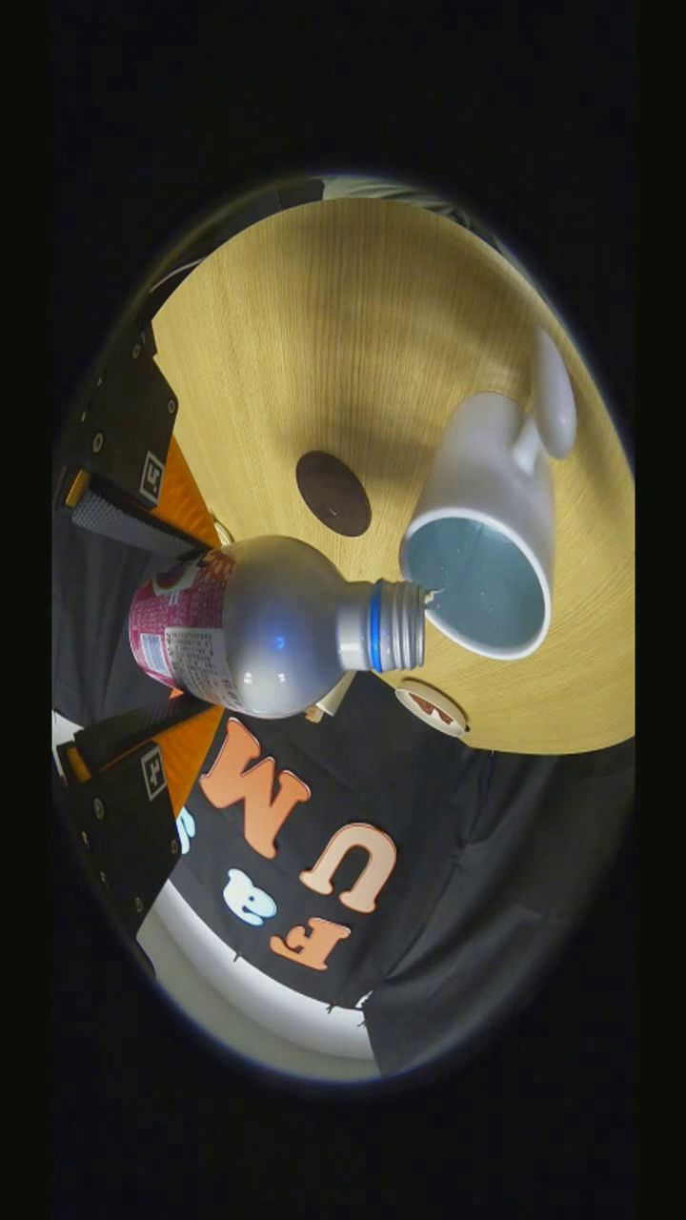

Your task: Take the bottle from table, then pour the juice into the cup, finally place the bottle on the coaster

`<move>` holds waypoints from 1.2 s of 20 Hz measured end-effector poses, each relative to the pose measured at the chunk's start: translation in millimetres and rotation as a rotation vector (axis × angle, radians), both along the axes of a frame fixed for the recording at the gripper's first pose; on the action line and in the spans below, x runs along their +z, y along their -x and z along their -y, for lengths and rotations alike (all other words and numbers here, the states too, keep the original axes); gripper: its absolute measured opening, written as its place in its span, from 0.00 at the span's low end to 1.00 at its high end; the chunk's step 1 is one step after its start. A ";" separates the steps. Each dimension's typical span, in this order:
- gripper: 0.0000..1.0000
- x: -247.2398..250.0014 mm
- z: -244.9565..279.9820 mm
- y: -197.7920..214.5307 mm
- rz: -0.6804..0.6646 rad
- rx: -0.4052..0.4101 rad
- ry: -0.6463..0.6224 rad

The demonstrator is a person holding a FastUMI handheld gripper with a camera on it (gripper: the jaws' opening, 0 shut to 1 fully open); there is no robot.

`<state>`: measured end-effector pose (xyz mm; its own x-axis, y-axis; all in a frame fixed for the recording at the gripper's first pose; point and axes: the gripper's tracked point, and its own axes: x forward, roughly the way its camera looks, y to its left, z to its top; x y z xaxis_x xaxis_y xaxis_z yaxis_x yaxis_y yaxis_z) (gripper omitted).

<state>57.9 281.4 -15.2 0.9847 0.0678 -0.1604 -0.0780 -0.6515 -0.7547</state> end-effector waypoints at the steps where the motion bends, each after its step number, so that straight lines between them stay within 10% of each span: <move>1: 0.76 1.1 -0.7 -0.2 0.003 0.003 0.009; 24: 0.76 11.5 -6.9 -5.0 -0.004 0.000 0.129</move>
